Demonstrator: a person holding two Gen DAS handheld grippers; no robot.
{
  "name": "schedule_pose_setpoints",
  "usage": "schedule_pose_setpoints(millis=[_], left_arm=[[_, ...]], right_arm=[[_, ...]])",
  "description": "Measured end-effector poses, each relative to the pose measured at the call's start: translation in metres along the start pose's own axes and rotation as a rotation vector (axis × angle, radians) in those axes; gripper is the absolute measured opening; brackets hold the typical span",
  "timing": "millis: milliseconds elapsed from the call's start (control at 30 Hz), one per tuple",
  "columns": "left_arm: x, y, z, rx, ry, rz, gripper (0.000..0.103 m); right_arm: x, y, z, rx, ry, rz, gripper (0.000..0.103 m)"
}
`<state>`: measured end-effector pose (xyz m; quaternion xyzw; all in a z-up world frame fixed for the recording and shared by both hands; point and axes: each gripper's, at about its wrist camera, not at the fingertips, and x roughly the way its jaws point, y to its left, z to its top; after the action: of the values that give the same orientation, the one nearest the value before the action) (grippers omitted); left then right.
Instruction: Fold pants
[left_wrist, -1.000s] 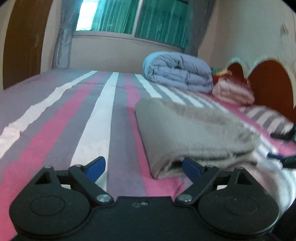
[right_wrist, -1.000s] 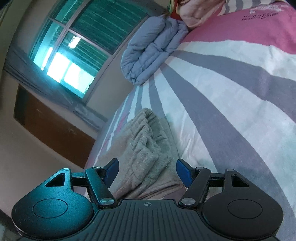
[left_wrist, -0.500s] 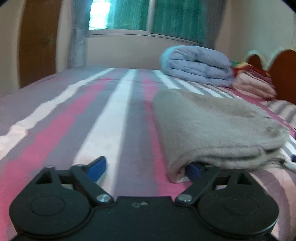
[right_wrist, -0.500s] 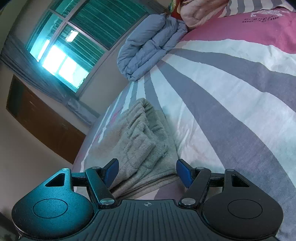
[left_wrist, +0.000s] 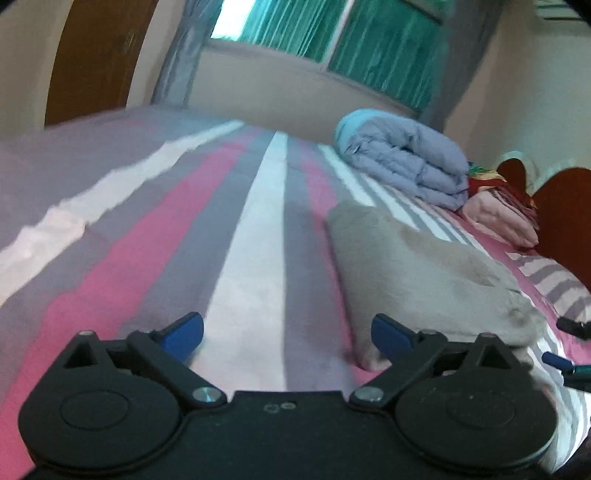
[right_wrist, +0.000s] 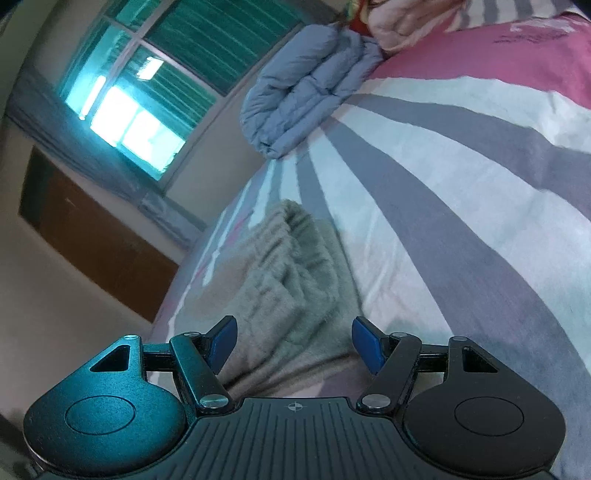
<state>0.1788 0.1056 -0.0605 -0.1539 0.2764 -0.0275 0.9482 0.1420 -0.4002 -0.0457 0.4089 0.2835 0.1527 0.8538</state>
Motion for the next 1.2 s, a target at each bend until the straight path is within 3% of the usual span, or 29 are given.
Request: schedule_pose_setpoints(millis=[100, 267, 300, 367, 500, 533, 567, 600, 633, 733, 867, 900, 933, 967, 1000, 1067, 1200], left_arm=[[0.017, 0.007, 0.012, -0.021, 0.008, -0.011, 0.089], [0.042, 0.005, 0.02, -0.046, 0.017, -0.027, 0.089], [0.048, 0.002, 0.022, -0.041, 0.024, -0.032, 0.089], [0.058, -0.003, 0.025, -0.023, 0.039, -0.057, 0.09], [0.077, -0.011, 0.042, 0.046, 0.084, -0.159, 0.09], [0.084, -0.011, 0.048, 0.051, 0.109, -0.199, 0.09], [0.091, -0.01, 0.052, 0.051, 0.14, -0.237, 0.09], [0.101, -0.008, 0.056, 0.039, 0.181, -0.284, 0.09], [0.115, -0.004, 0.06, 0.012, 0.243, -0.34, 0.088], [0.157, 0.003, 0.066, -0.068, 0.423, -0.477, 0.087], [0.19, 0.005, 0.069, -0.09, 0.535, -0.618, 0.084], [0.196, 0.002, 0.069, -0.076, 0.554, -0.654, 0.082], [0.201, -0.003, 0.067, -0.054, 0.576, -0.686, 0.064], [0.205, -0.008, 0.065, -0.041, 0.595, -0.693, 0.046], [0.209, -0.011, 0.063, -0.037, 0.597, -0.694, 0.037], [0.208, -0.009, 0.065, -0.058, 0.548, -0.703, 0.019], [0.196, 0.0, 0.092, -0.083, 0.374, -0.777, 0.015]], right_arm=[[0.009, -0.004, 0.008, 0.024, 0.002, -0.001, 0.068], [0.027, -0.001, 0.009, 0.064, 0.054, 0.086, 0.068], [0.034, 0.0, 0.007, 0.064, 0.076, 0.076, 0.066], [0.048, 0.002, 0.004, 0.039, 0.109, 0.021, 0.044], [0.041, 0.0, 0.014, 0.005, 0.082, -0.005, 0.045], [0.032, -0.003, 0.018, 0.0, 0.041, -0.02, 0.047], [0.025, -0.007, 0.024, -0.003, 0.018, -0.011, 0.058], [0.022, -0.013, 0.031, 0.009, 0.001, -0.002, 0.08], [0.024, -0.019, 0.038, 0.03, 0.006, 0.022, 0.087], [0.052, -0.035, 0.055, 0.083, 0.127, 0.09, 0.089], [0.095, -0.038, 0.061, 0.039, 0.317, 0.139, 0.089], [0.103, -0.036, 0.06, 0.029, 0.349, 0.146, 0.084], [0.112, -0.035, 0.061, 0.023, 0.38, 0.147, 0.079], [0.12, -0.034, 0.061, 0.023, 0.404, 0.147, 0.064], [0.127, -0.033, 0.062, 0.014, 0.429, 0.15, 0.054], [0.132, -0.032, 0.065, 0.001, 0.443, 0.172, 0.048], [0.135, -0.016, 0.082, -0.086, 0.428, 0.233, 0.043]])
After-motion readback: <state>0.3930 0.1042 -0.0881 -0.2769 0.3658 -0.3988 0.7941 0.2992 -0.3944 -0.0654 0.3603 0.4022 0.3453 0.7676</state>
